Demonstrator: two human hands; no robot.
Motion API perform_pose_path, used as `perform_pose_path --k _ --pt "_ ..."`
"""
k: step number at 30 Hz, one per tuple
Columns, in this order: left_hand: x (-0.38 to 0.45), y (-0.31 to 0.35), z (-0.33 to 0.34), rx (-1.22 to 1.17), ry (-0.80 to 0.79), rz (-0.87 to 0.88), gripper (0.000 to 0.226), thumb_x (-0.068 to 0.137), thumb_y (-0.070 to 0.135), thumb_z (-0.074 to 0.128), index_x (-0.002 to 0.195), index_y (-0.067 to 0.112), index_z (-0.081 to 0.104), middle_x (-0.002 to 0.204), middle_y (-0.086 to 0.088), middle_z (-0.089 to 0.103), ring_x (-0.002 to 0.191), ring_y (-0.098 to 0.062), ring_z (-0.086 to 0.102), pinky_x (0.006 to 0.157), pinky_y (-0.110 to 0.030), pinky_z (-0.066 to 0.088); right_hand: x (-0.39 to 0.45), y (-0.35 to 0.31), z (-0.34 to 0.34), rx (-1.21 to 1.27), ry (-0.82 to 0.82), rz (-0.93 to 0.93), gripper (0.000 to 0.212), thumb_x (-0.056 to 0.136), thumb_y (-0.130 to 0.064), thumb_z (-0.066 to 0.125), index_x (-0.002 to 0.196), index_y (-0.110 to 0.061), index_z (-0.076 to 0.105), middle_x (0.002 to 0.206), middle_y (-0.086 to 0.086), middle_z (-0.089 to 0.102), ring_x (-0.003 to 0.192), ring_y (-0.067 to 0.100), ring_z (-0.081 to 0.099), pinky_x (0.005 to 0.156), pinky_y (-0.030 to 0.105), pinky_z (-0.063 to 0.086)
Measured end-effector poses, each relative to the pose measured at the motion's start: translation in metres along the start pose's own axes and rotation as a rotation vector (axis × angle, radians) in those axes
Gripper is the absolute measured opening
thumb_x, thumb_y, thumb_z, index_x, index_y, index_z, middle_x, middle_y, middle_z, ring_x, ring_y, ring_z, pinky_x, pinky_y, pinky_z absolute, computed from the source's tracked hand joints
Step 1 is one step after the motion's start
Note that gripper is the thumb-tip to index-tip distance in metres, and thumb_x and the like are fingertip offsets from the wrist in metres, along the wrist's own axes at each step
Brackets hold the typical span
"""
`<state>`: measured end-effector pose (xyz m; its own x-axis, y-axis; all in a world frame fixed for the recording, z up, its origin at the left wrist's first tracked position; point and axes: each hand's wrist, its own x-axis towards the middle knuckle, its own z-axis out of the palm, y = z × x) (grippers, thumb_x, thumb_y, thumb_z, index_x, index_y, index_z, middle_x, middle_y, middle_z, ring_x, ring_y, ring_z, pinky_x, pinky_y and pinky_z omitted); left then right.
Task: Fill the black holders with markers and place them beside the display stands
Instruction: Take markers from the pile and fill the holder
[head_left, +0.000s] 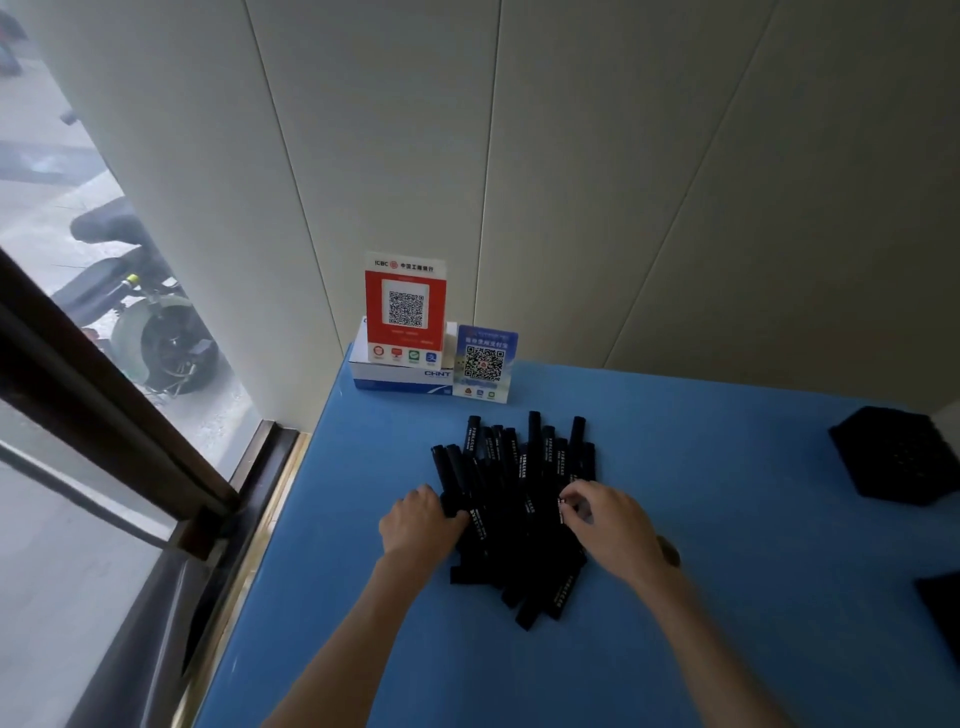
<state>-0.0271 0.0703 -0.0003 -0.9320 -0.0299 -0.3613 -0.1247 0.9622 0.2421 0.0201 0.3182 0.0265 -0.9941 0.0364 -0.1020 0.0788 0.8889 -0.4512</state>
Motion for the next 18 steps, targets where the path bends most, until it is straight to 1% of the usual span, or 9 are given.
perform_pose_path --k 2,5,8,10,12,14,16,18 --pt "0.001 -0.001 0.002 0.02 0.002 -0.004 0.049 0.089 0.061 0.051 0.104 0.014 0.05 0.101 -0.002 0.059 0.095 -0.022 0.059 0.071 -0.032 0.043 -0.001 0.001 -0.001 0.004 0.003 0.008 0.01 0.096 -0.034 0.058 0.102 -0.028 0.064 0.089 -0.018 0.064 0.078 0.001 0.061 0.066 0.019 0.049" --pt "0.003 0.0 0.004 0.044 -0.008 0.003 0.052 0.092 0.062 0.047 0.109 0.013 0.051 0.105 -0.002 0.061 0.096 -0.022 0.061 0.07 -0.031 0.042 -0.001 0.002 -0.003 0.02 0.014 0.008 0.01 0.096 -0.033 0.058 0.101 -0.027 0.064 0.089 -0.017 0.065 0.079 0.002 0.061 0.068 0.022 0.052" --pt "0.003 -0.001 0.006 0.069 -0.018 0.017 0.056 0.095 0.064 0.041 0.113 0.011 0.051 0.109 -0.003 0.062 0.098 -0.022 0.062 0.071 -0.03 0.042 -0.002 0.003 -0.003 0.022 0.013 0.013 0.009 0.096 -0.033 0.058 0.099 -0.028 0.065 0.088 -0.017 0.064 0.079 0.003 0.061 0.066 0.022 0.052" --pt "0.003 -0.003 0.008 0.067 -0.025 0.018 0.059 0.095 0.066 0.039 0.112 0.011 0.051 0.11 -0.004 0.061 0.098 -0.022 0.062 0.071 -0.03 0.043 -0.001 0.005 -0.002 0.032 0.011 0.017 0.009 0.096 -0.033 0.058 0.1 -0.028 0.065 0.089 -0.017 0.065 0.08 0.003 0.061 0.066 0.022 0.052" --pt "0.003 -0.002 0.008 0.058 -0.029 0.008 0.059 0.093 0.067 0.042 0.111 0.011 0.051 0.107 -0.003 0.06 0.095 -0.021 0.061 0.072 -0.03 0.043 -0.001 0.006 -0.001 0.037 0.008 0.016 0.009 0.096 -0.033 0.058 0.1 -0.028 0.065 0.091 -0.016 0.066 0.081 0.003 0.061 0.067 0.022 0.053" --pt "0.004 -0.001 0.007 0.031 -0.036 -0.003 0.056 0.091 0.064 0.048 0.108 0.011 0.05 0.103 -0.002 0.058 0.089 -0.02 0.057 0.071 -0.031 0.042 -0.002 0.006 -0.001 0.041 0.004 0.014 0.009 0.096 -0.033 0.058 0.099 -0.028 0.064 0.091 -0.016 0.066 0.081 0.003 0.062 0.068 0.023 0.053" --pt "0.004 0.0 0.007 -0.001 -0.037 -0.002 0.048 0.089 0.056 0.054 0.107 0.012 0.049 0.101 -0.002 0.056 0.09 -0.022 0.059 0.071 -0.031 0.041 -0.001 0.007 -0.001 0.046 0.001 0.014 0.008 0.096 -0.033 0.058 0.099 -0.028 0.064 0.091 -0.016 0.066 0.081 0.003 0.062 0.068 0.024 0.054" --pt "0.003 -0.003 0.012 -0.046 -0.015 0.015 0.036 0.092 0.046 0.053 0.103 0.012 0.045 0.101 -0.003 0.055 0.093 -0.023 0.06 0.071 -0.031 0.042 -0.001 0.007 -0.001 0.049 0.0 0.016 0.009 0.096 -0.032 0.059 0.099 -0.026 0.065 0.092 -0.015 0.066 0.081 0.003 0.062 0.069 0.025 0.055"
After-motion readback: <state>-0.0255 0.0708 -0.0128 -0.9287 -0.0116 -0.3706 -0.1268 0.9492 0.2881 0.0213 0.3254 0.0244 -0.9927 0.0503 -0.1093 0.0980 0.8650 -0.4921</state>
